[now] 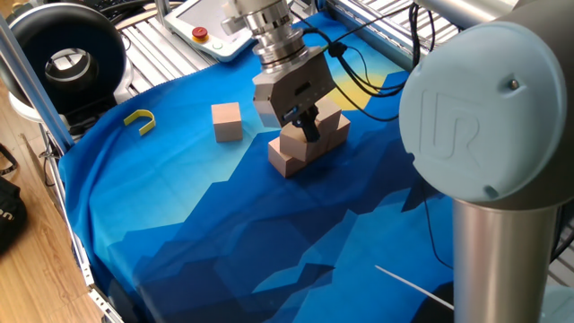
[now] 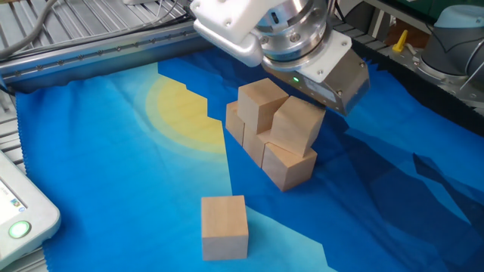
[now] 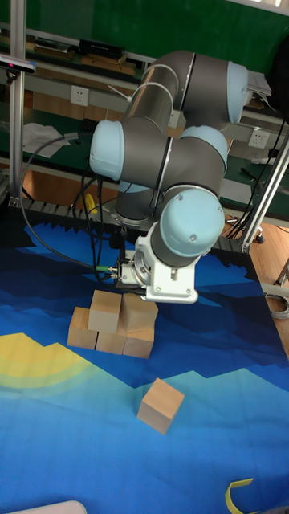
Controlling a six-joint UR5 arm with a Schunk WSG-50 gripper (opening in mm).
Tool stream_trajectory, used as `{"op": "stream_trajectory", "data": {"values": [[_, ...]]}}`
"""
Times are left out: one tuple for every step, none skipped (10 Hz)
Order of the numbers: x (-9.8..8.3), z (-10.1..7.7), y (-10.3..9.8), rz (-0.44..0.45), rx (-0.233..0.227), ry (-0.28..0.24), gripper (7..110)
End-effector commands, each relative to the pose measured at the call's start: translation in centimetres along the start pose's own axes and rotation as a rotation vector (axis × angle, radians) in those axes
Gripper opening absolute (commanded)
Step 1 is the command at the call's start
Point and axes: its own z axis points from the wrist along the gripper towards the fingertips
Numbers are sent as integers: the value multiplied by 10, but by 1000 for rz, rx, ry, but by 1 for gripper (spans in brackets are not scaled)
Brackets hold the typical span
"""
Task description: Stack the blocks into a pyramid shape
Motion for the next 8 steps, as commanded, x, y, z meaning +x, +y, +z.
{"op": "stream_trajectory", "data": {"values": [[-7, 1, 5, -5, -13, -17, 7], [-7, 1, 5, -1, -14, -19, 7], [-9, 0, 6, 0, -16, -24, 7], [-9, -1, 7, 2, -20, -27, 7], [-10, -2, 9, 8, -23, -31, 7], [-12, -3, 9, 14, -20, -34, 7], [-12, -4, 9, 15, -19, -34, 7], [-12, -4, 8, 17, -15, -33, 7]]}}
